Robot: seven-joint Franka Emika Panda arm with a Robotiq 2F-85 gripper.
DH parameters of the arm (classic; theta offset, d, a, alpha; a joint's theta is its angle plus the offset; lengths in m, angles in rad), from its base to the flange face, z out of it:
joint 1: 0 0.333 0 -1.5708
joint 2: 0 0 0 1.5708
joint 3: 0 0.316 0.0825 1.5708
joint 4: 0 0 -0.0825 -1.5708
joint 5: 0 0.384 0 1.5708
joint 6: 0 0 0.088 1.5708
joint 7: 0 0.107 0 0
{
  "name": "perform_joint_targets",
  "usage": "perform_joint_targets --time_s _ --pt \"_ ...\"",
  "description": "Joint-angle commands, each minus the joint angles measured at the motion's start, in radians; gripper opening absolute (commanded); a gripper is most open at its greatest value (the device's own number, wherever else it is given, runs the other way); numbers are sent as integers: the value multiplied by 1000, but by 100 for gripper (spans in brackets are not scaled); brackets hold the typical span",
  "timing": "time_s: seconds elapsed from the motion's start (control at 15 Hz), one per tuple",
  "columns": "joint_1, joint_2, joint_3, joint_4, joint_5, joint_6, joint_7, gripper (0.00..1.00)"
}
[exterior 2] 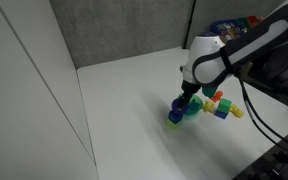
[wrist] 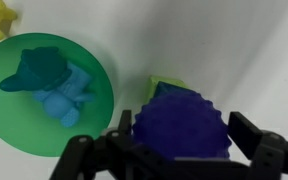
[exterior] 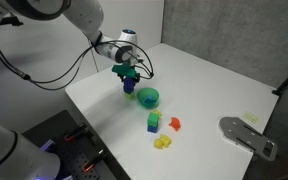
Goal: Put the blue circular object on the green block
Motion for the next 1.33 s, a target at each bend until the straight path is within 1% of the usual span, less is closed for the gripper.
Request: perform_joint_targets --time_s 0.0,0.2,0.33,0.4,0.67,1.0,1.27 --pt "-11 4 8 7 -23 21 27 66" --pt "-19 -23 14 1 -17 6 22 59" --pt "-26 -57 23 -16 -9 5 11 56" --pt "-30 -71 26 -22 -6 7 9 52" --pt "-62 -163 43 -61 13 -9 -17 47" --pt "-95 -293 -16 -138 -32 -86 -5 47" --pt "-135 -349 -84 -164 -60 -176 31 47"
